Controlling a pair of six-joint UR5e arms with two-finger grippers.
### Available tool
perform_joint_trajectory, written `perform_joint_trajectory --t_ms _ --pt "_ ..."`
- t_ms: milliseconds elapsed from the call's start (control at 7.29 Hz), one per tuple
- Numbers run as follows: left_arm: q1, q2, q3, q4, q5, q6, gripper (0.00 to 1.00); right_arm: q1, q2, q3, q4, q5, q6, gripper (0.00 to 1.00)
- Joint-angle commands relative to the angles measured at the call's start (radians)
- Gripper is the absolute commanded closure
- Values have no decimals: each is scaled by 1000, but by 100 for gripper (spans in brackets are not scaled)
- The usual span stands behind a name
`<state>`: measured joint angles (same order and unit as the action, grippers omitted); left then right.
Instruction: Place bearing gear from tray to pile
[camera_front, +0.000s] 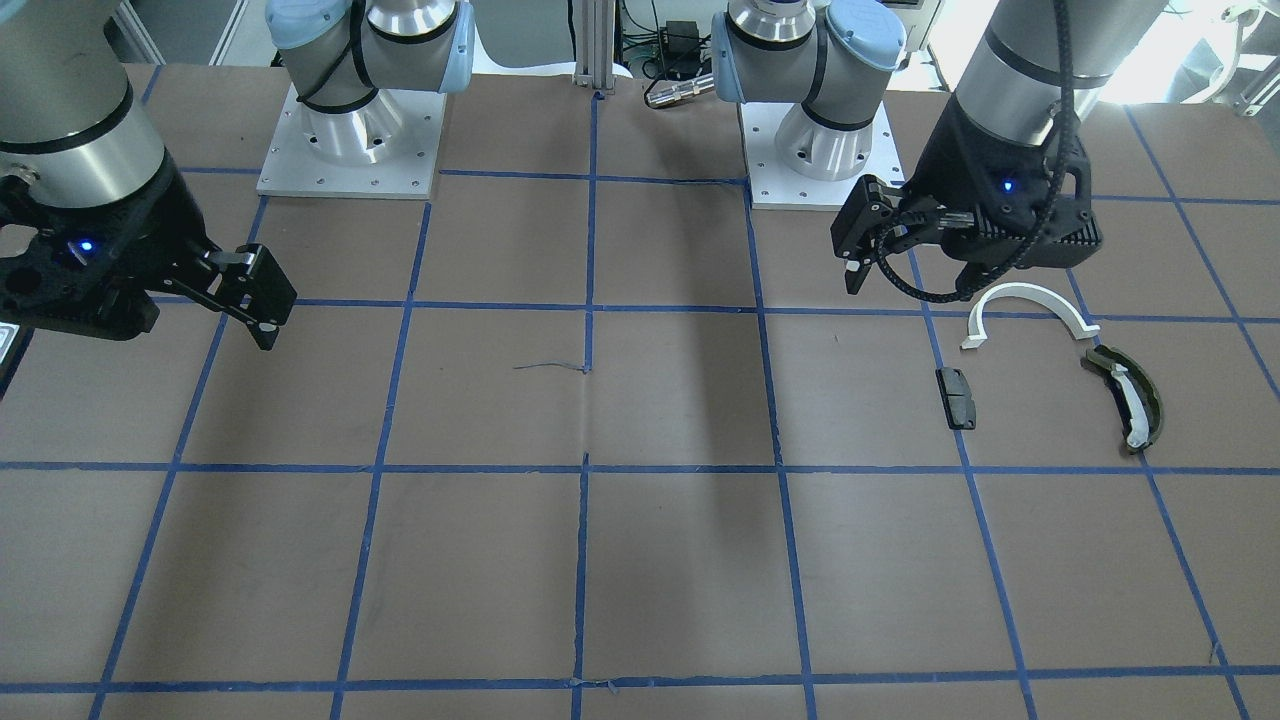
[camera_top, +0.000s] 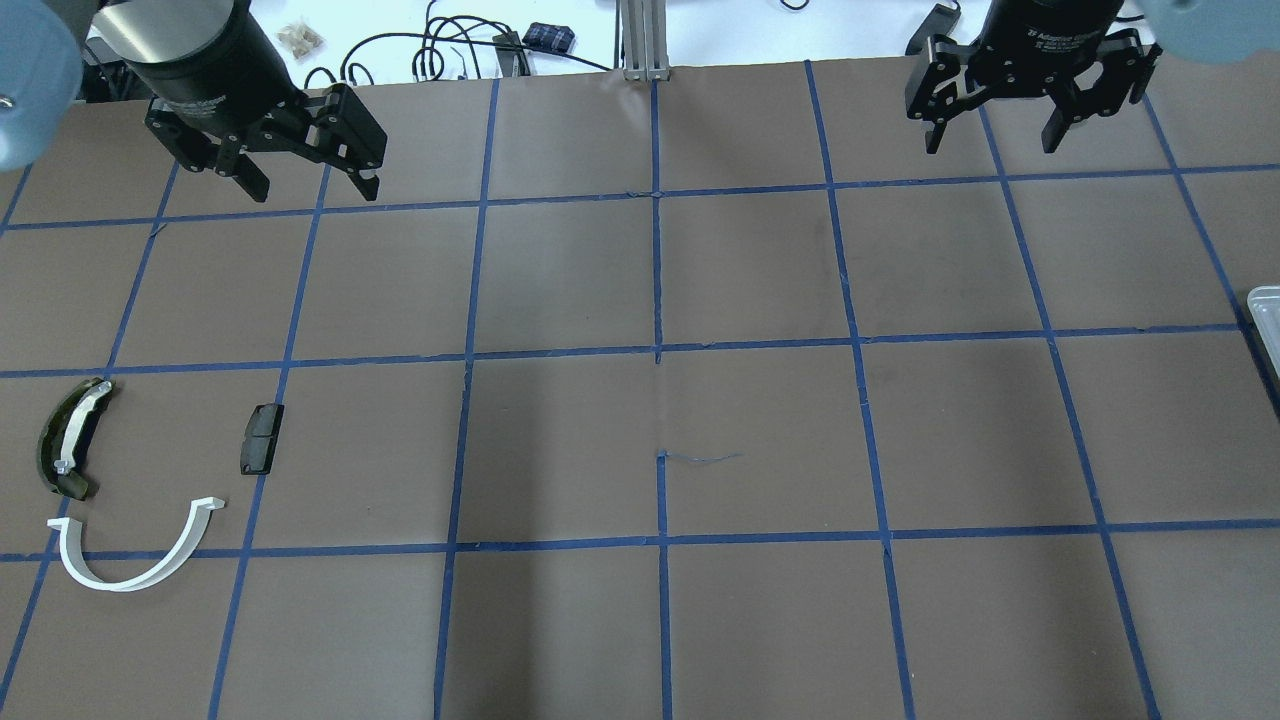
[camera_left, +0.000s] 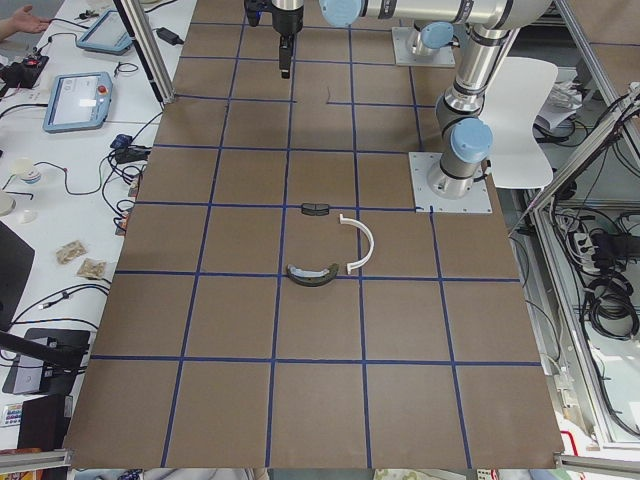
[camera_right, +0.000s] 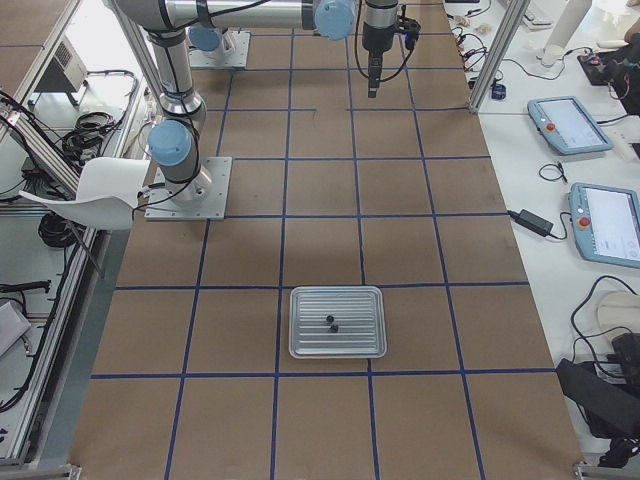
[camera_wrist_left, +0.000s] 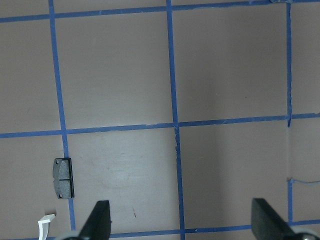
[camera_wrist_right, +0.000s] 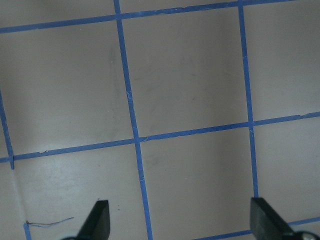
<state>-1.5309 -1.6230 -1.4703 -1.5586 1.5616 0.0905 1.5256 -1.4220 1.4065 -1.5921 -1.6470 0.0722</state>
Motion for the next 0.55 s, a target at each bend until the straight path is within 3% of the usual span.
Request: perform_joint_trajectory --t_ms 0,412 --pt "-2 0 -1 0 0 0 0 1 0 2 0 -1 -2 0" --pt "-2 0 -1 -1 5 -3 0 -1 2 8 6 -13 -55 0"
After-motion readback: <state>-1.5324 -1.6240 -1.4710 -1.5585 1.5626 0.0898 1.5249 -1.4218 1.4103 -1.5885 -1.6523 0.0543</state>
